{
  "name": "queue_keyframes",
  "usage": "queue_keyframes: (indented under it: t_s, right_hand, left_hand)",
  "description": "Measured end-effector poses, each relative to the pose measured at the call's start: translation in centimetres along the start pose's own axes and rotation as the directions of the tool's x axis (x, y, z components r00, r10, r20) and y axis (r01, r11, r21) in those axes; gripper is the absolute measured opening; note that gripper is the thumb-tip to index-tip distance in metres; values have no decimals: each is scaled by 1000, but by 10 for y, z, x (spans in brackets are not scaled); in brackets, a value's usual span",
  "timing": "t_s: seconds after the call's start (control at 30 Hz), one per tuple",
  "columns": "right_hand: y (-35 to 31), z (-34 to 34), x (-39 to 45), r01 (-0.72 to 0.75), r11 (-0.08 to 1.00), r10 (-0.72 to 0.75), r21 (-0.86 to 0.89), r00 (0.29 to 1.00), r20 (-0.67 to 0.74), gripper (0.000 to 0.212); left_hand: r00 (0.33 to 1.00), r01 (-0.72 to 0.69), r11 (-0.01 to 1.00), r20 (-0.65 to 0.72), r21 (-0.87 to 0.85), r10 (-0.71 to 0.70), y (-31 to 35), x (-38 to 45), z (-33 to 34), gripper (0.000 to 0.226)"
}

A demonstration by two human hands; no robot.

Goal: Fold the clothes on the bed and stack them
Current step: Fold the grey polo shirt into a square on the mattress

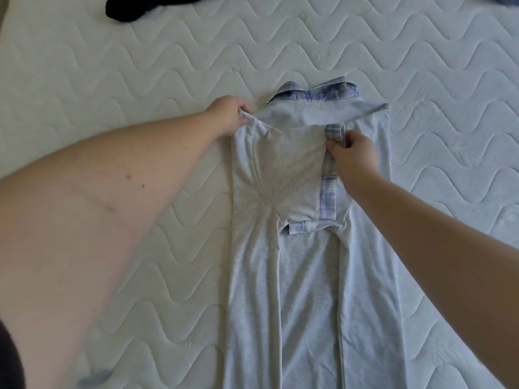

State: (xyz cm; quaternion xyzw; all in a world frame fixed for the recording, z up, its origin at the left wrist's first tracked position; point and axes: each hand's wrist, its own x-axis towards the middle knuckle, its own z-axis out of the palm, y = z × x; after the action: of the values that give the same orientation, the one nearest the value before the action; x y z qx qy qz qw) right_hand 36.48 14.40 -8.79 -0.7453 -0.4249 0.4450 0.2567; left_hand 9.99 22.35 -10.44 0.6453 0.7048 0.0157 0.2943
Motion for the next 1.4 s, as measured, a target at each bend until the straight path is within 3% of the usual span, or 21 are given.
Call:
queue_keyframes:
  t_s: [0.13, 0.23, 0.4, 0.43, 0.5, 0.6, 0.7, 0.77, 0.83, 0.93, 1.03, 1.1, 1.2, 1.27, 1.33, 1.4]
  right_hand:
    - [12, -7, 3, 28, 999, -29, -21, 998, -56, 10]
    - [20, -9, 7, -10, 998, 10, -58, 1000, 4, 13]
    - [22, -11, 0, -18, 999, 16, 37, 999, 41, 52]
    - [21, -12, -4, -32, 997, 30, 66, 999, 28, 59]
    - [22, -14, -13, -34, 998, 33, 47, 999, 30, 67]
    - [30, -23, -29, -31, 995, 41, -91, 992, 116, 75]
    - [44, -30, -44, 0, 975, 36, -222, 987, 157, 54]
    - [52, -29, -54, 42, 965, -7, -260, 991, 136, 37]
    - [55, -25, -62, 6, 980, 26, -198, 987, 159, 40]
    - [51, -20, -66, -191, 981, 180, 30, 958, 225, 55]
    - [41, -18, -65, -290, 939, 229, 187, 929, 290, 49]
    - [35, -17, -67, -260, 931, 162, 256, 923, 349, 47]
    - [30, -17, -71, -198, 919, 63, 342, 928, 367, 46]
    - [30, -19, -72, -150, 911, 44, 385, 962, 270, 42]
    - [33, -17, -74, -81, 947, 34, 312, 987, 154, 37]
    - [36, -8, -79, 17, 993, -37, 120, 986, 160, 32]
  left_hand:
    - [988, 40, 998, -145, -52, -47, 2, 5, -3, 26]
    - [976, 70, 995, -201, -67, -83, 2, 3, 4, 23]
    - [942, 96, 993, -317, -63, -111, 11, -13, 21, 40]
    - [922, 77, 997, -382, 11, -67, 16, -22, 24, 41]
    - [887, -93, 987, -439, 131, 142, 27, -47, 34, 41]
    - [838, -399, 889, -304, 225, 453, 43, -91, 59, 44]
    - [784, -547, 787, -156, 286, 601, 55, -129, 90, 54]
    - [780, -590, 749, -28, 303, 625, 64, -141, 107, 64]
    - [819, -555, 770, 44, 315, 573, 71, -144, 121, 70]
    - [870, -483, 827, 56, 287, 489, 74, -144, 133, 88]
    - [881, -468, 812, 108, 350, 461, 74, -144, 137, 103]
    - [912, -403, 892, 3, 207, 411, 79, -144, 134, 93]
    - [959, -252, 950, -182, -186, 219, 86, -146, 121, 54]
    - [967, -73, 874, -247, -481, -55, 84, -151, 113, 34]
    - [899, 64, 649, -238, -758, -367, 79, -156, 106, 18]
    - [829, 61, 438, -199, -897, -523, 70, -159, 100, 17]
